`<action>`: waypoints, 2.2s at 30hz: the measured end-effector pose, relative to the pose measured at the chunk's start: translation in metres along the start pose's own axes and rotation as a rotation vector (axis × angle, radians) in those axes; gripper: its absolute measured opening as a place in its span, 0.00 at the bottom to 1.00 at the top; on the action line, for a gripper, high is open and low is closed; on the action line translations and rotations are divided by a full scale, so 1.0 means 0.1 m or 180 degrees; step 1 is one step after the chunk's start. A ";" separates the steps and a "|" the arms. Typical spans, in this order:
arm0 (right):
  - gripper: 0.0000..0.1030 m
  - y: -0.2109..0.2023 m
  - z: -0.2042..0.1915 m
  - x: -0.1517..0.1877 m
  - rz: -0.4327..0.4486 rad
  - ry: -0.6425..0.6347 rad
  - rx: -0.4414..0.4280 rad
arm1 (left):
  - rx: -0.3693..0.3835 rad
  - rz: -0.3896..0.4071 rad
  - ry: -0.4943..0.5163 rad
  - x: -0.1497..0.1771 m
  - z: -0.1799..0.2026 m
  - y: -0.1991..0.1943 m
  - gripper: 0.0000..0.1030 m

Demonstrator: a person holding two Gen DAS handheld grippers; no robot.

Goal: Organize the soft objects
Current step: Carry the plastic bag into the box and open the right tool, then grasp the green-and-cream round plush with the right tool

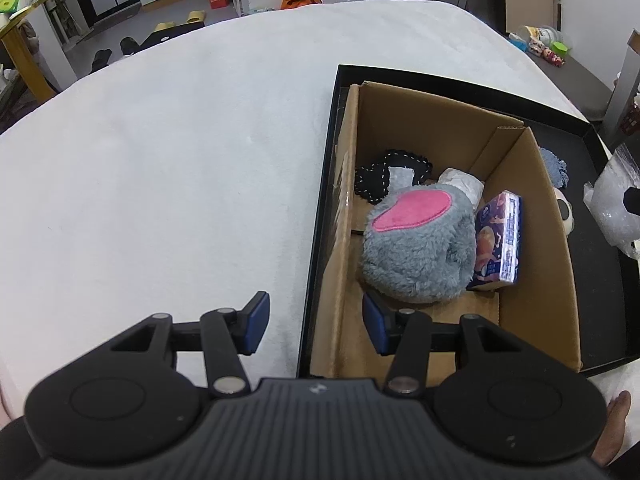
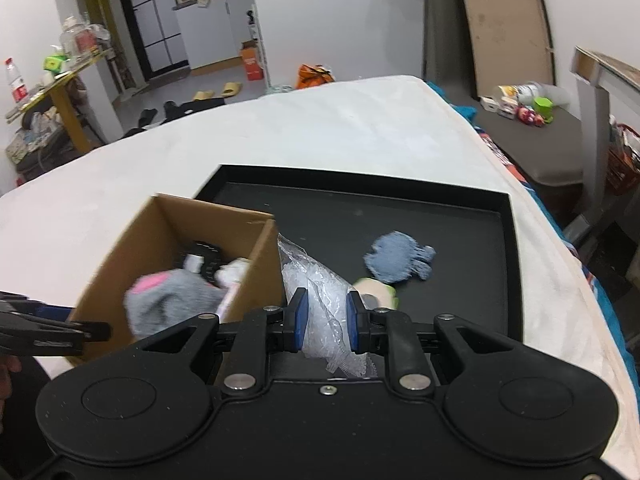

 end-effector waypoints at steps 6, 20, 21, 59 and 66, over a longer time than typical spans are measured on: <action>0.19 -0.08 -0.25 -0.08 0.0021 -0.0111 -0.0099 | 0.0098 -0.0004 -0.0033 0.02 -0.01 0.01 0.47; 0.20 -0.14 -0.83 -0.11 -0.0067 -0.0230 -0.0407 | 0.0283 -0.0088 0.0074 0.08 -0.02 0.02 0.17; 0.20 -0.13 -0.87 -0.11 -0.0080 -0.0220 -0.0439 | 0.0303 -0.0095 0.0075 0.08 -0.02 0.03 0.15; 0.49 -0.08 -0.60 -0.01 -0.0243 0.0034 -0.0447 | 0.0245 -0.0102 0.0235 0.02 0.08 -0.04 0.15; 0.50 0.01 -0.27 0.00 -0.0239 0.0067 -0.0295 | 0.0155 -0.0105 0.0233 0.00 0.10 -0.06 0.15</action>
Point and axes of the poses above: each gripper's, at about its wrist camera, not at the fingertips, and y roughly the way its jaws point, z to its right, x to its underside, the point moved 7 cm from there along y, roughly the way its jaws point, and after that the axes turned 9 degrees about z, right-handed, at the moved point
